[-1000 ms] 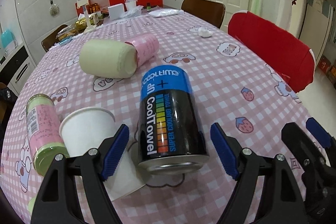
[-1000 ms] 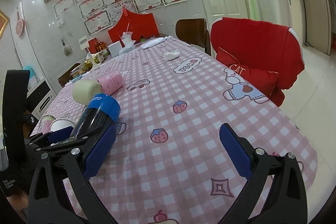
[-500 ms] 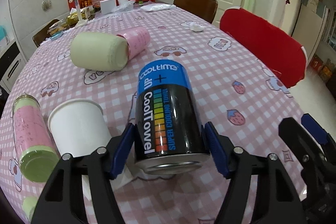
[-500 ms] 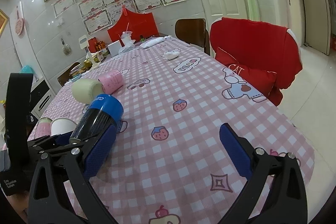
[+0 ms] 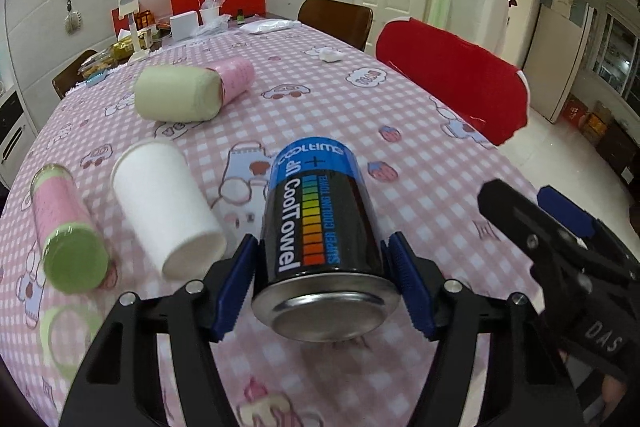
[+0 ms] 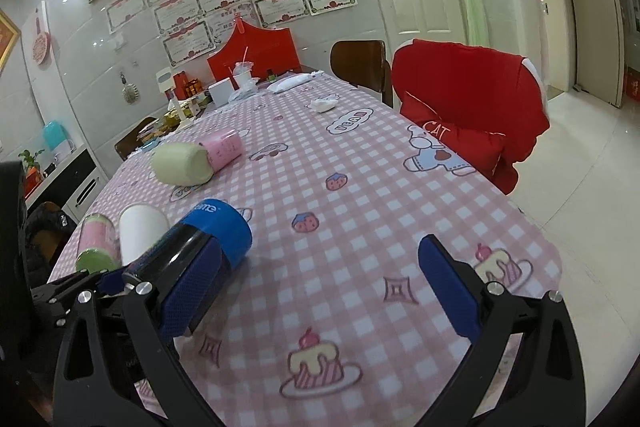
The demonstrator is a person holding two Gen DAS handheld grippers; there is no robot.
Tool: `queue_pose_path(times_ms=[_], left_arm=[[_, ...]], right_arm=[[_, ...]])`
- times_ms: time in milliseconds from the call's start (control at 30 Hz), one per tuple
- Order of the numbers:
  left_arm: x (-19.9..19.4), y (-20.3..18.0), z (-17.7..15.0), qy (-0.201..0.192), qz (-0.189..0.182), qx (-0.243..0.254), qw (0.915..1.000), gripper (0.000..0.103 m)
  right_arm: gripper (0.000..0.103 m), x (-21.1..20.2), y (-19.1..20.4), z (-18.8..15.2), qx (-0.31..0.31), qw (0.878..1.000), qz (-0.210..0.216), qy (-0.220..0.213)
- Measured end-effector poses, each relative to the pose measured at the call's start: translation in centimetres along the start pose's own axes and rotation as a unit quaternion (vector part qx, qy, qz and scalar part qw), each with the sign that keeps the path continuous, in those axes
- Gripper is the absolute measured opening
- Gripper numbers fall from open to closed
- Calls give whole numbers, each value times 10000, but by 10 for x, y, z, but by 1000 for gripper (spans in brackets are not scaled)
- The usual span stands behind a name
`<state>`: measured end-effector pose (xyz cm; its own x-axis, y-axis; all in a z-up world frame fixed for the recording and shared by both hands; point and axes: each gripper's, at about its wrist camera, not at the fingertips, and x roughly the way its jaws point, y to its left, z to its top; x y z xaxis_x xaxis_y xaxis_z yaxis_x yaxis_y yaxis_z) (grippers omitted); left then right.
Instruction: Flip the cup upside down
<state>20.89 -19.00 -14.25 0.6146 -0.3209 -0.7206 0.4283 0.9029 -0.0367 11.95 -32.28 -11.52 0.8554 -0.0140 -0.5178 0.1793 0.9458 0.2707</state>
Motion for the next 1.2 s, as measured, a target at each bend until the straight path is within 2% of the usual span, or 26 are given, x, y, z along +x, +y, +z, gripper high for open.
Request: queue_pose_path(times_ms=[300, 667, 867, 1067, 1100, 1167, 1200], left_arm=[[-23, 7, -30, -2, -43, -7, 10000, 67], [-24, 17, -41, -35, -57, -55, 10000, 67], [-35, 18, -43, -351, 301, 75, 9989, 67], [-42, 24, -45, -422, 563, 93, 9975, 68], [-43, 25, -46, -447, 653, 93, 9968, 69], [-45, 28, -47, -463, 812, 36, 9956, 80], [-46, 31, -48, -496, 892, -17, 9948, 80]], right_arm=[[95, -18, 19, -16, -119, 9997, 180, 139], [95, -19, 40, -27, -189, 9990, 293, 274], [95, -18, 43, -28, -191, 9988, 330, 317], [95, -22, 47, -28, -203, 9989, 328, 259], [95, -22, 48, -28, -209, 9989, 331, 258], [95, -23, 50, -28, -224, 9989, 333, 260], [95, -23, 51, -28, -232, 9988, 334, 263]])
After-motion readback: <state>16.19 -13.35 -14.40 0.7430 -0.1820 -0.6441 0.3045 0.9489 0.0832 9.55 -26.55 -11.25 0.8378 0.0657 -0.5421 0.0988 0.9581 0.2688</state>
